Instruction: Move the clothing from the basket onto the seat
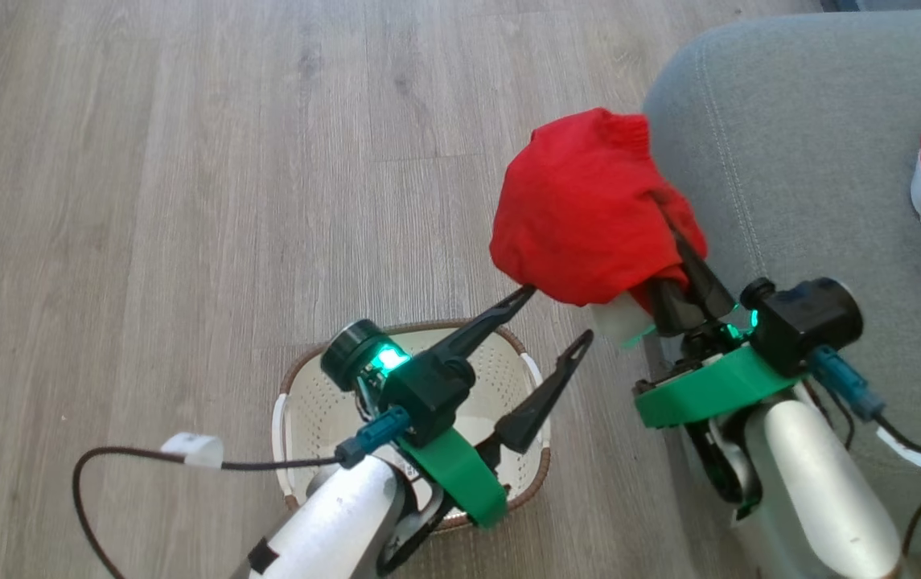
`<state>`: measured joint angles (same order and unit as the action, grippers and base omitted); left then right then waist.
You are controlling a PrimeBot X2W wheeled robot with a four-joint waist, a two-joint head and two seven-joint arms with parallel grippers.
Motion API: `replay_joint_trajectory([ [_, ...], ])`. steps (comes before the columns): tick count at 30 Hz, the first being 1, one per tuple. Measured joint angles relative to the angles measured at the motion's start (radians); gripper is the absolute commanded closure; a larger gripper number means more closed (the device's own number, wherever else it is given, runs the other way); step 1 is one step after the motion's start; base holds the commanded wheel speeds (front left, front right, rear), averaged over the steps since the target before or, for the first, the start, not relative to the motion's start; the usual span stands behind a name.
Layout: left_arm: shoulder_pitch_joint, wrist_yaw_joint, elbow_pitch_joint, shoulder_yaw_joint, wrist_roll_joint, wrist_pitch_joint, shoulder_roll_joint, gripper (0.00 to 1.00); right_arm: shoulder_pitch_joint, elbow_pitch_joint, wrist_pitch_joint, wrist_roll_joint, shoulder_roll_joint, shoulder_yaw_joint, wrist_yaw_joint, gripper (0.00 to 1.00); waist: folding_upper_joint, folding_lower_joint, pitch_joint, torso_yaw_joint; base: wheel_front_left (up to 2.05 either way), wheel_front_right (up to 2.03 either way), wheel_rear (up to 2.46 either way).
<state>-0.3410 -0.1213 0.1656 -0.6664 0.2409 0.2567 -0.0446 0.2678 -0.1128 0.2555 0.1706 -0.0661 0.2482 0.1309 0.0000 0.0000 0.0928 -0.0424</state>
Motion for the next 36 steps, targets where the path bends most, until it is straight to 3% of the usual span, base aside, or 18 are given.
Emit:
replay_joint_trajectory([
  [16, 0.076, -0.008, 0.044, 0.04, -0.049, 0.0, -0.001, 0.0, -0.075, 0.016, 0.0, -0.056, 0.004, -0.2, 0.0, 1.0, 0.0, 0.0, -0.012, -0.028, 0.0, 0.0, 0.0],
  [36, 0.158, -0.008, 0.079, 0.049, -0.025, 0.0, -0.007, 0.0, -0.163, -0.021, 0.0, -0.027, 0.013, -0.294, 0.0, 1.0, 0.0, 0.0, -0.008, -0.043, 0.0, 0.0, 0.0],
])
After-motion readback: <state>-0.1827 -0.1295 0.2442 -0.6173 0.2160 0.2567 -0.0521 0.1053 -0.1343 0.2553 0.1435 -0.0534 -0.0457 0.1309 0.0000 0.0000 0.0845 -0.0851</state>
